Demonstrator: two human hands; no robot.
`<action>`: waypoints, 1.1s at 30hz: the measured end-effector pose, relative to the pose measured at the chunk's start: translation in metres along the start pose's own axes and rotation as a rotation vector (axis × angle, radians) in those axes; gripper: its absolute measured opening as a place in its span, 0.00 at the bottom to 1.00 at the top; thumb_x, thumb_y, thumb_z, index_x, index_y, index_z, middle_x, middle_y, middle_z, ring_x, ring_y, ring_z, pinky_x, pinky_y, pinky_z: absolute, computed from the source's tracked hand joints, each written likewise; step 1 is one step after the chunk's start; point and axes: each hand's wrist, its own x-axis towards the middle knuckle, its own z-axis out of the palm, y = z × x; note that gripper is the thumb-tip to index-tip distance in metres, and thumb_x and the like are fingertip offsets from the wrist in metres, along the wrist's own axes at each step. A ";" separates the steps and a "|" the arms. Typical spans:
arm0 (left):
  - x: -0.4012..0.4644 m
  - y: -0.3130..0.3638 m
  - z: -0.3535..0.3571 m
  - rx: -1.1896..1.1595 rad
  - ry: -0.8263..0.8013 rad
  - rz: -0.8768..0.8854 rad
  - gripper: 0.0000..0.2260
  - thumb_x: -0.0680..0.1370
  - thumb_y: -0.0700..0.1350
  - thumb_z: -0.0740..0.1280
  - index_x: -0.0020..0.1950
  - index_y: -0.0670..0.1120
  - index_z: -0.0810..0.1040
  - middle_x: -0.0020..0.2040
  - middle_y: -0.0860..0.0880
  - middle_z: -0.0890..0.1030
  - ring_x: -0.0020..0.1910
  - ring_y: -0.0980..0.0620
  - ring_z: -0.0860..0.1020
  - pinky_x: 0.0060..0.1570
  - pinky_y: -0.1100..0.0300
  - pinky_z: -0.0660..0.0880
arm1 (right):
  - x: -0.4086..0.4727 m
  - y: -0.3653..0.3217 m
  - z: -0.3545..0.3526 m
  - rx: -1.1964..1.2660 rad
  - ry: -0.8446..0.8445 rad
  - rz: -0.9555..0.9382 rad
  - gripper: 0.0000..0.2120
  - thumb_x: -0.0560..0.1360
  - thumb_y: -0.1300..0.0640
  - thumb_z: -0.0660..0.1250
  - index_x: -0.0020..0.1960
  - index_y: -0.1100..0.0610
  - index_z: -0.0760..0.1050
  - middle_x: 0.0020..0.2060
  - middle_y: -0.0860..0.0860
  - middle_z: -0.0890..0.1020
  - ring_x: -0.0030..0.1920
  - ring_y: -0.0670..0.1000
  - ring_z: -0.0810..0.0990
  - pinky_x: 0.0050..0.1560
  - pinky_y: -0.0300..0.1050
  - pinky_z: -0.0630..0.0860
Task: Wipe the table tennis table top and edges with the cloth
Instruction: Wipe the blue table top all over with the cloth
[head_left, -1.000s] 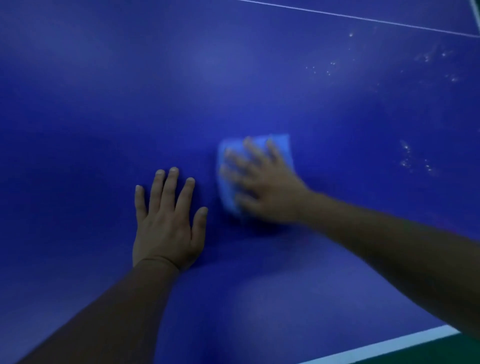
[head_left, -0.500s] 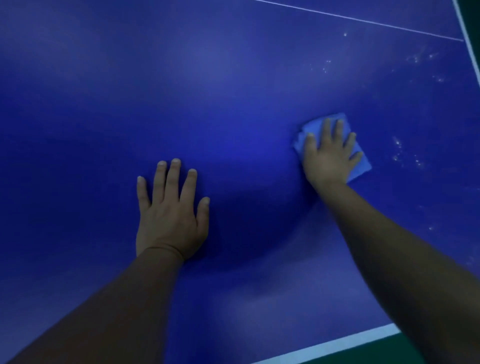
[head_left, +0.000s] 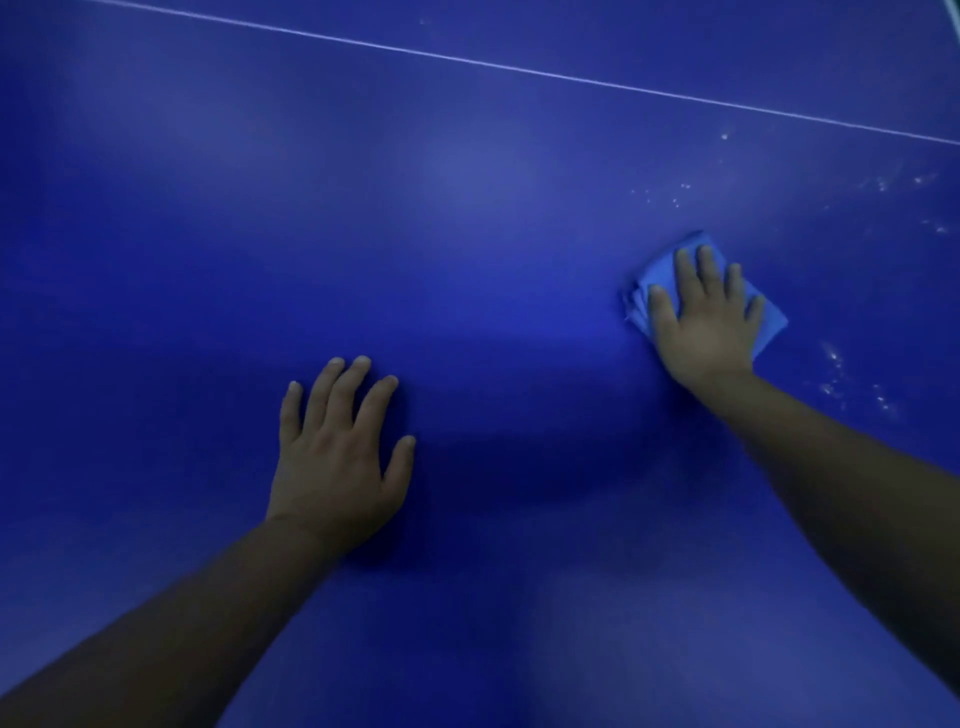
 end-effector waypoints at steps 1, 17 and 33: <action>0.008 0.002 -0.003 -0.024 0.038 -0.024 0.28 0.78 0.59 0.55 0.72 0.44 0.72 0.74 0.43 0.68 0.77 0.41 0.61 0.77 0.38 0.51 | -0.002 -0.013 0.003 0.014 0.012 0.053 0.31 0.83 0.37 0.46 0.83 0.48 0.51 0.82 0.48 0.50 0.81 0.59 0.47 0.77 0.68 0.46; 0.147 0.032 0.010 -0.063 0.114 -0.324 0.29 0.82 0.62 0.49 0.81 0.51 0.60 0.83 0.47 0.50 0.82 0.47 0.42 0.78 0.42 0.37 | 0.138 -0.013 -0.012 -0.100 0.078 -0.088 0.34 0.79 0.36 0.40 0.82 0.47 0.54 0.81 0.49 0.55 0.80 0.61 0.54 0.75 0.68 0.53; 0.150 0.033 0.006 -0.057 0.068 -0.345 0.32 0.79 0.62 0.48 0.81 0.51 0.61 0.83 0.46 0.54 0.82 0.46 0.46 0.78 0.42 0.39 | 0.100 -0.054 0.007 -0.080 0.063 -0.548 0.34 0.78 0.36 0.45 0.79 0.49 0.63 0.79 0.52 0.63 0.78 0.62 0.60 0.73 0.71 0.56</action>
